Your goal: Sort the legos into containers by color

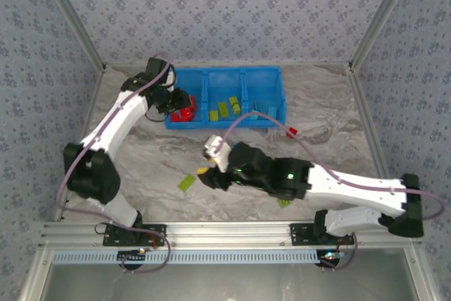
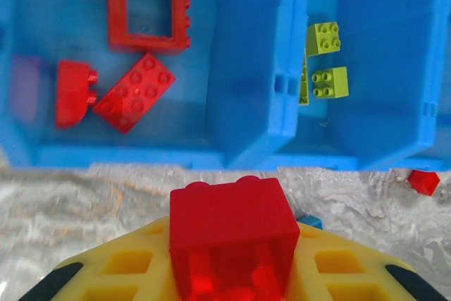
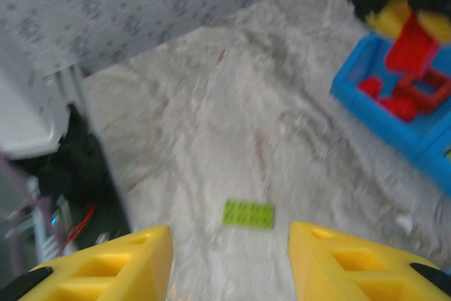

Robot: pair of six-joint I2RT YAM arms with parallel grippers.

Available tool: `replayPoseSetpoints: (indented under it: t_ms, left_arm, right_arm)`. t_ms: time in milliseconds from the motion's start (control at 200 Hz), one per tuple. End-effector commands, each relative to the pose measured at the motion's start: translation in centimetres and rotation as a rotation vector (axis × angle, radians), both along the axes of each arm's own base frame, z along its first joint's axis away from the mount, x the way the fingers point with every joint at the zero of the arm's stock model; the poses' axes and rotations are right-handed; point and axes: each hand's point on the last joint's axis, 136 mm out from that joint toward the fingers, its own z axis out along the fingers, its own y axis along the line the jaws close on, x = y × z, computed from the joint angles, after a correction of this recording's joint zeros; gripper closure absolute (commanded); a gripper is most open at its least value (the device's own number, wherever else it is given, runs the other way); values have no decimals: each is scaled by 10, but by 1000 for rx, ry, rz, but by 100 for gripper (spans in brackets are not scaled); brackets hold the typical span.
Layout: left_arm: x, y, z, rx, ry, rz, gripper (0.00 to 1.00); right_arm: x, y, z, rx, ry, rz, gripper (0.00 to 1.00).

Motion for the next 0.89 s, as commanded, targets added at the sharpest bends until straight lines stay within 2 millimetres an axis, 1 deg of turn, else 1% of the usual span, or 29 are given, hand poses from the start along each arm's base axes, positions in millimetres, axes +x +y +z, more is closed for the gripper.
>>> replayPoseSetpoints:
  t_ms: [0, 55, 90, 110, 145, 215, 255, 310, 370, 495, 595, 749, 889]
  left_arm:
    - [17, -24, -2, -74, -16, -177, 72]
    - [26, -26, -12, -76, 9, -186, 73]
    - [32, -26, -19, -67, 20, -189, 74]
    - [35, -26, -22, -60, 26, -186, 74]
    - [41, -24, -27, -43, 38, -172, 74]
    - [50, -21, -37, -30, 57, -158, 74]
    - [55, -21, -41, -32, 61, -157, 74]
    - [60, -21, -48, -29, 76, -158, 74]
    - [63, -20, -56, -20, 99, -160, 75]
    - [67, -21, -76, -11, 139, -160, 76]
    - [69, -22, -88, -13, 160, -162, 75]
    - [72, -24, -96, -25, 180, -153, 74]
    - [69, -25, -101, -34, 198, -151, 67]
  right_arm:
    - [32, 36, 42, 48, -192, -146, 50]
    - [37, 53, 37, 13, -224, -169, 50]
    - [40, 62, 38, 7, -238, -181, 49]
    - [42, 67, 35, -3, -244, -190, 49]
    - [45, 73, 36, -4, -253, -205, 49]
    - [51, 83, 35, -19, -260, -229, 49]
    - [52, 88, 37, -17, -261, -235, 49]
    - [54, 91, 38, -14, -260, -238, 49]
    - [54, 92, 39, -7, -252, -239, 49]
    - [52, 90, 32, -5, -223, -238, 49]
    - [51, 87, 29, -8, -208, -238, 49]
    - [52, 81, 26, -11, -192, -245, 49]
    - [53, 77, 23, -18, -183, -256, 49]
